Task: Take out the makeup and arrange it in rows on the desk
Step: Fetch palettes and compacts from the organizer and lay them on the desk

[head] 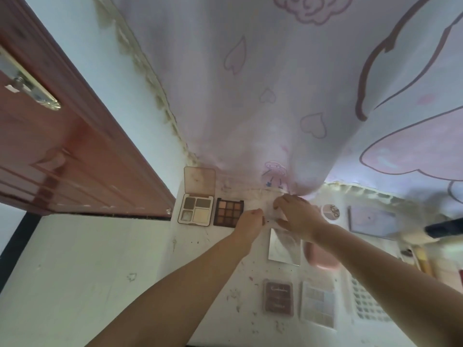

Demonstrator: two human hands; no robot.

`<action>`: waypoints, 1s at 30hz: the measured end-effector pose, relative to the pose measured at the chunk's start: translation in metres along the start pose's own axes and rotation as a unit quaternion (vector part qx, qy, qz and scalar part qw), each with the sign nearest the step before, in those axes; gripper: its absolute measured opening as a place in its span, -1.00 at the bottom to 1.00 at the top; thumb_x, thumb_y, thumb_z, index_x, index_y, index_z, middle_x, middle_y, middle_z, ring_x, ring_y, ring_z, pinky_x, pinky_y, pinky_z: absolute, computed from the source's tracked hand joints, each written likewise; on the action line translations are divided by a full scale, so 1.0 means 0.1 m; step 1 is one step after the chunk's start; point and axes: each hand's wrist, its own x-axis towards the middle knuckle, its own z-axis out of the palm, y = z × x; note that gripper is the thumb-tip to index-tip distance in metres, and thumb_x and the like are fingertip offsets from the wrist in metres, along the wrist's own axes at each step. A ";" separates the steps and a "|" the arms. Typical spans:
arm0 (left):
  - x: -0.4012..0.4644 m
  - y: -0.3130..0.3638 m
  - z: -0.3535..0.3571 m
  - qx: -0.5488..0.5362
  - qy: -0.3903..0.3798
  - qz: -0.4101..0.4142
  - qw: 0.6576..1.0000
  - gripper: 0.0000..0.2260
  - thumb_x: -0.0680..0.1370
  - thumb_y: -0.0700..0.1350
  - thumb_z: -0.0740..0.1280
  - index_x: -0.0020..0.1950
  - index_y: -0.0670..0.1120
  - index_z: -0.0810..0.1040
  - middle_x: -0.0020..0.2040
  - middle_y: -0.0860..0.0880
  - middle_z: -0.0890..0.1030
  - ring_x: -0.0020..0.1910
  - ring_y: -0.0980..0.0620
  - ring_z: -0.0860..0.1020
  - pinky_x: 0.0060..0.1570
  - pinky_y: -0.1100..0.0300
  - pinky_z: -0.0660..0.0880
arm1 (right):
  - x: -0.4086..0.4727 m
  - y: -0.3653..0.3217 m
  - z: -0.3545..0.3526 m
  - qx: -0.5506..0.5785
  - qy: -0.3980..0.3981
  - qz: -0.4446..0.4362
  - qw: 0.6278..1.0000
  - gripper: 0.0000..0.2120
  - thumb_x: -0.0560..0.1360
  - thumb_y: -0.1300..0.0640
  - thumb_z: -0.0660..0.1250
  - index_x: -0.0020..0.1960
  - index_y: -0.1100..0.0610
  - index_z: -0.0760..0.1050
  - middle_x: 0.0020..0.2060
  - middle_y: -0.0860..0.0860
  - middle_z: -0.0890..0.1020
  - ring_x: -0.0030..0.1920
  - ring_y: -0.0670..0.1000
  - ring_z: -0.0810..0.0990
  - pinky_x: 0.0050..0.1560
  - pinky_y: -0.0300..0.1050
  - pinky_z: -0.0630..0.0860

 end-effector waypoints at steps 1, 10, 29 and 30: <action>-0.04 0.03 -0.01 -0.028 0.004 -0.005 1.000 -0.76 0.62 -0.08 0.09 -0.18 -0.06 0.46 -0.10 -0.12 0.51 -0.11 -0.04 0.46 -0.10 0.20 0.32 | -0.01 -0.03 -0.04 0.067 0.019 0.001 0.998 -0.68 0.52 -0.03 0.29 0.20 0.10 0.40 0.11 0.00 0.50 0.14 0.04 0.46 0.12 -0.11 0.36; -0.21 0.03 -0.19 -0.285 -0.101 -0.047 0.952 -0.76 0.61 -0.03 0.23 0.07 -0.19 0.51 -0.16 -0.22 0.64 -0.19 -0.09 0.63 0.09 0.04 0.51 | -0.07 -0.18 -0.32 0.322 0.007 0.008 0.947 -0.79 0.45 0.15 0.42 0.05 0.02 0.50 -0.04 -0.15 0.58 0.04 -0.17 0.54 0.00 -0.55 0.36; -0.11 -0.10 -0.22 -0.367 -0.127 -0.050 0.920 -0.76 0.62 -0.04 0.21 0.12 -0.17 0.53 -0.16 -0.21 0.68 -0.06 -0.09 0.62 0.35 -0.05 0.35 | 0.15 -0.26 -0.38 0.303 -0.050 -0.013 0.951 -0.80 0.46 0.06 0.40 0.04 0.09 0.52 -0.04 -0.11 0.58 0.00 -0.24 0.51 0.04 -0.32 0.47; -0.11 -0.10 -0.23 -0.367 -0.130 -0.051 0.920 -0.75 0.62 -0.03 0.20 0.13 -0.17 0.53 -0.14 -0.20 0.68 -0.04 -0.09 0.62 0.36 -0.06 0.34 | 0.16 -0.26 -0.39 0.303 -0.055 -0.010 0.951 -0.80 0.46 0.07 0.40 0.04 0.10 0.52 -0.03 -0.09 0.59 -0.03 -0.26 0.51 0.01 -0.35 0.49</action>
